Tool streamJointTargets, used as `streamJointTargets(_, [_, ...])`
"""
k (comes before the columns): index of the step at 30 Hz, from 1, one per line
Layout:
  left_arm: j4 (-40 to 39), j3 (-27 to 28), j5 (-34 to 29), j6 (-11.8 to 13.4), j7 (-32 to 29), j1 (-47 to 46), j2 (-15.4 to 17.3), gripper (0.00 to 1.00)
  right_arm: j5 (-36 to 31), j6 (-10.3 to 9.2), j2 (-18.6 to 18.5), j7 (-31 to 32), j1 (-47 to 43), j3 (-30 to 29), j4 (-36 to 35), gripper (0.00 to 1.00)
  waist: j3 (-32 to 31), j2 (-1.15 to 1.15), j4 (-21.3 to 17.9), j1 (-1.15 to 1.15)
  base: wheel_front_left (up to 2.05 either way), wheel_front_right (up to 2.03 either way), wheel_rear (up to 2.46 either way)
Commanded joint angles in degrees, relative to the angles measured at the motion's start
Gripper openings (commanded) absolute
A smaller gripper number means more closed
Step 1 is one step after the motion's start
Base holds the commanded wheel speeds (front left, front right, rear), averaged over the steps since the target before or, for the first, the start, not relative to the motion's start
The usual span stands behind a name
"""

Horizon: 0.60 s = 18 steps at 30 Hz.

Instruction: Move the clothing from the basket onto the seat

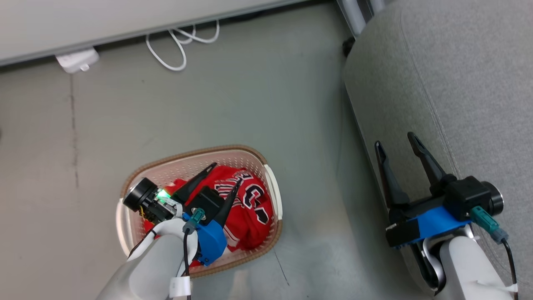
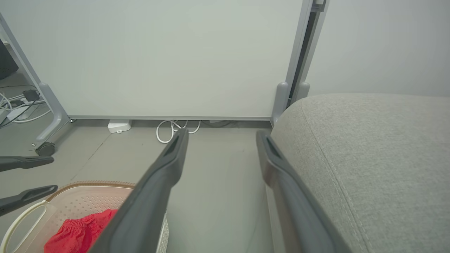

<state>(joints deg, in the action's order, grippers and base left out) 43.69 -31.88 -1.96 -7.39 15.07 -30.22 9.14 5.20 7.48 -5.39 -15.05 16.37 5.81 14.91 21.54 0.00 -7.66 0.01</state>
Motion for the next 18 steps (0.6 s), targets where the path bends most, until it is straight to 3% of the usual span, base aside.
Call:
streamJointTargets(1, [1.32, -1.45, 0.46, -0.07, 0.16, -1.78, 0.54, 1.0, 0.22, 0.03, -0.08, -0.2, 1.41, 0.22, -0.33, 1.0, 3.57, 0.0, -2.08, -0.01, 0.0, 0.0, 0.0])
streamJointTargets(7, [9.07, -9.04, 2.78, -0.06, 0.16, -6.85, 1.52, 1.0, 0.37, 0.03, -0.45, -0.2, 4.27, 1.06, -1.32, 1.0, 9.0, 0.0, -3.14, -0.01, 0.0, 0.0, 0.0])
streamJointTargets(18, [21.61, -17.45, 10.91, -0.07, -0.06, -15.51, 0.91, 1.0, 0.24, 0.03, -1.14, -0.2, 9.65, 2.7, -3.69, 1.0, 19.14, 0.0, -4.28, -0.01, 0.0, 0.0, 0.0])
